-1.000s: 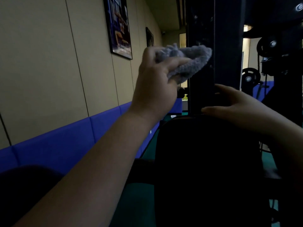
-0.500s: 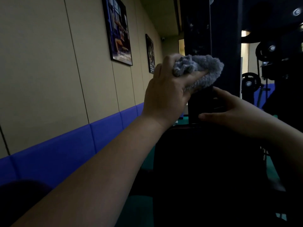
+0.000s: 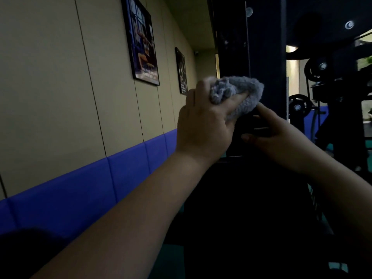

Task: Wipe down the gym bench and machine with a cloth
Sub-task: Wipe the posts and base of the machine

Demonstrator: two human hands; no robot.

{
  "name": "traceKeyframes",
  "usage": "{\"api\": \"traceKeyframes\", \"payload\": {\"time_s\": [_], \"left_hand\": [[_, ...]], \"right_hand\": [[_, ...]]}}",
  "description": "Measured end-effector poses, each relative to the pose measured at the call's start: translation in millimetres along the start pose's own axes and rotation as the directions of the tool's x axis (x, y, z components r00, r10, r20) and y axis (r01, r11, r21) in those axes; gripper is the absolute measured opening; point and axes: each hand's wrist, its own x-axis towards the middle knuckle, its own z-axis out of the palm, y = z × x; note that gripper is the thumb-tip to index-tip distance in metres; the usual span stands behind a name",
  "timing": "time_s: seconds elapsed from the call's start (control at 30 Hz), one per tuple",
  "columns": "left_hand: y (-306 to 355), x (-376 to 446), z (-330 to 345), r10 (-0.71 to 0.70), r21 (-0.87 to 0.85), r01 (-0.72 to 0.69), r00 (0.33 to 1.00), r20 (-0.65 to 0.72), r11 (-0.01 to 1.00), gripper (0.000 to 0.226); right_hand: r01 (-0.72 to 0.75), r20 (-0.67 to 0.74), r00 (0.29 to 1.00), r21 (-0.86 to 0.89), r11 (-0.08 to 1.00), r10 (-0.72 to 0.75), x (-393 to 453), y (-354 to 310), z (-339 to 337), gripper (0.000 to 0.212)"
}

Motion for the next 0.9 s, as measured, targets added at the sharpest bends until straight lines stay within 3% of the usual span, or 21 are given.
{"api": "traceKeyframes", "payload": {"time_s": [0.17,0.3,0.47,0.6,0.8,0.9], "left_hand": [[-1.9,57.1,-3.2,-0.04,0.128,0.04,0.999,-0.005,0.991,0.05],[-10.3,89.6,-8.1,-0.161,0.053,0.159,0.986,0.035,0.986,0.054],[-7.7,36.0,1.2,-0.173,-0.107,0.178,0.983,0.055,0.978,0.058],[-7.7,2.5,-2.0,-0.173,-0.186,0.199,0.974,0.147,0.962,0.055],[-8.3,48.8,-11.9,-0.218,-0.059,0.224,0.972,0.089,0.973,0.049],[-7.1,32.6,-7.8,-0.177,-0.077,0.184,0.98,0.093,0.98,0.049]], "right_hand": [[-0.006,-0.013,1.0,0.006,1.0,0.006,0.5,2.6,-0.6,0.082],[-0.011,0.018,1.0,0.008,1.0,0.011,0.2,3.3,-1.7,0.083],[-0.018,-0.006,1.0,0.001,1.0,0.018,0.2,3.2,-0.3,0.083],[-0.029,-0.003,1.0,0.019,0.999,0.03,1.5,4.0,0.6,0.082],[-0.025,-0.014,1.0,0.04,0.999,0.025,0.4,5.7,0.2,0.081],[-0.02,-0.014,1.0,0.046,0.999,0.021,-1.3,4.5,-0.9,0.08]]}}
